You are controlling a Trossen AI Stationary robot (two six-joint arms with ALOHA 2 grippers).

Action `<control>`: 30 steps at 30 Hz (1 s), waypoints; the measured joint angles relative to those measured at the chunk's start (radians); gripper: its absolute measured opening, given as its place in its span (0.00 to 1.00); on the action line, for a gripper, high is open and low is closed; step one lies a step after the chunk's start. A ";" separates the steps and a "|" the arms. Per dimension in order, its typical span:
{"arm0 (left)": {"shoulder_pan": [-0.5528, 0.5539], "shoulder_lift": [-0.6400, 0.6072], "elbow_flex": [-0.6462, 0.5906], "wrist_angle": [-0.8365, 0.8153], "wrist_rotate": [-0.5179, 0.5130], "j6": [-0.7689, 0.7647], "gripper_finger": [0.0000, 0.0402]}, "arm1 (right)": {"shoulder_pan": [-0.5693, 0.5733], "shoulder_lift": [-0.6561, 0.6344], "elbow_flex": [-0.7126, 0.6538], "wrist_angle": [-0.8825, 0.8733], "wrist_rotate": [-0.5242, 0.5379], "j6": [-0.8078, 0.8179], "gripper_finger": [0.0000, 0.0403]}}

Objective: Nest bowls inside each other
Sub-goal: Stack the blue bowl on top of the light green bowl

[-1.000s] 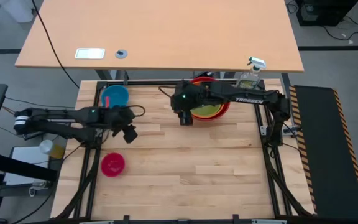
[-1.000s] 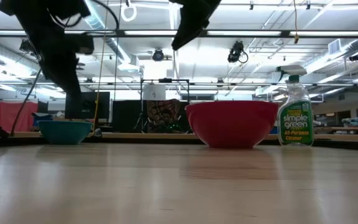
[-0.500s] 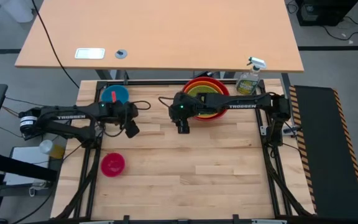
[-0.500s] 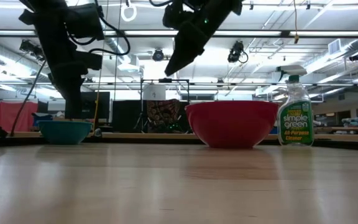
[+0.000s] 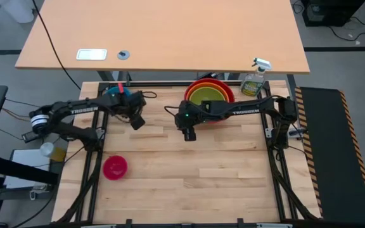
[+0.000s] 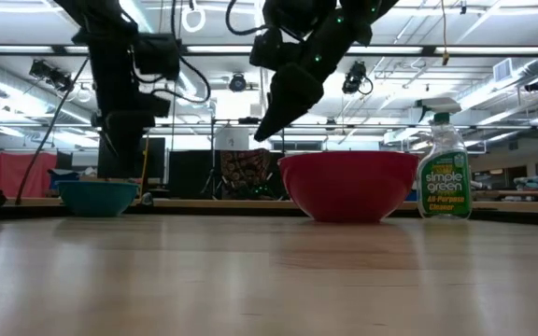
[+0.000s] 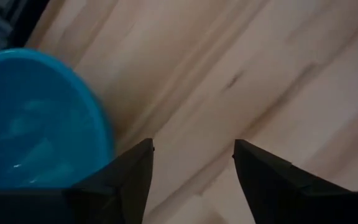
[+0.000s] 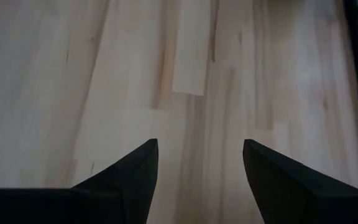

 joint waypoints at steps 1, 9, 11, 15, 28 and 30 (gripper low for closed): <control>0.008 0.018 0.003 -0.016 -0.026 0.006 0.58 | 0.003 -0.005 0.000 -0.001 0.005 -0.002 0.60; -0.023 0.108 0.079 -0.072 -0.169 0.046 0.56 | 0.012 -0.030 0.000 0.006 0.020 -0.011 0.60; -0.031 0.110 0.087 -0.107 -0.222 0.047 0.55 | 0.012 -0.035 0.002 0.008 0.020 -0.006 0.60; -0.009 0.110 0.081 -0.124 -0.240 0.046 0.53 | 0.019 -0.035 0.002 0.009 0.024 0.003 0.60; 0.101 0.192 0.036 -0.107 -0.241 0.118 0.48 | 0.062 -0.036 0.002 0.068 0.027 0.003 0.60; 0.114 0.215 0.035 -0.109 -0.240 0.125 0.48 | 0.068 -0.036 0.002 0.069 0.028 0.003 0.60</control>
